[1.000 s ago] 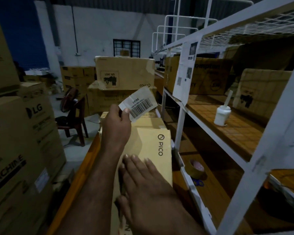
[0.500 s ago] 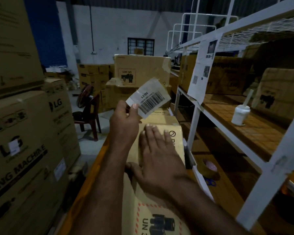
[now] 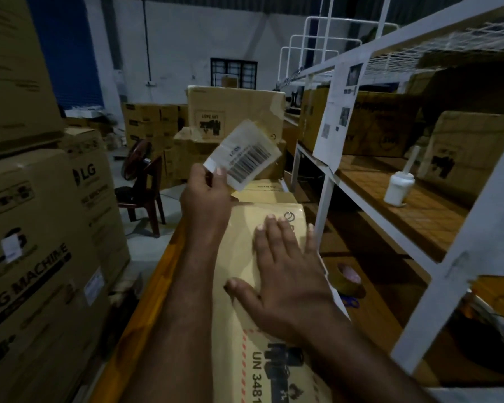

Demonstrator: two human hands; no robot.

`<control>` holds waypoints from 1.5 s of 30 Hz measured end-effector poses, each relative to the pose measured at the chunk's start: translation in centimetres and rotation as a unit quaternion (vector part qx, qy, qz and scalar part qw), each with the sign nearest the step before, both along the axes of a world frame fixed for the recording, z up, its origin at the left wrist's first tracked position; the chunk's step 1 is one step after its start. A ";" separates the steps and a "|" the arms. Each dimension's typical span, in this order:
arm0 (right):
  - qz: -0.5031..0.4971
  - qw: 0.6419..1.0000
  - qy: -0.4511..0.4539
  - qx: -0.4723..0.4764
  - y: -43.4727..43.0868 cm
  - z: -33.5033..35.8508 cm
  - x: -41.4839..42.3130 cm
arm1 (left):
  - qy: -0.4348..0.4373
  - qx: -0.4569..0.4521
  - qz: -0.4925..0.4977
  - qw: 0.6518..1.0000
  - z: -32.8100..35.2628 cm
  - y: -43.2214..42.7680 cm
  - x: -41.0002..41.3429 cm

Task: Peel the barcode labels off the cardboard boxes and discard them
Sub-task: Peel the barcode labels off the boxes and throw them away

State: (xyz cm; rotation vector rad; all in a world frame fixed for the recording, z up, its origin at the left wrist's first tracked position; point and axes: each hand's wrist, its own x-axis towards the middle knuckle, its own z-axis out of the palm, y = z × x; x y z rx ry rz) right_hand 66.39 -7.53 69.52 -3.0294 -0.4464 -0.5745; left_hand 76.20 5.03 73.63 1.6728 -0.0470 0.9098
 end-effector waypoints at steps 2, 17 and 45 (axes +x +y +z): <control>0.024 1.000 -0.002 -0.006 1.3 0.5 0.9 | -0.007 -0.012 -0.007 1.000 -0.1 0.4 0.2; -0.002 0.960 0.281 -0.012 0.3 -1.1 -5.4 | 0.117 -0.102 0.146 0.977 -3.1 6.0 2.3; 0.036 0.933 0.026 0.357 3.5 -1.9 6.9 | 0.182 -0.037 -0.174 0.967 -7.2 11.9 -3.5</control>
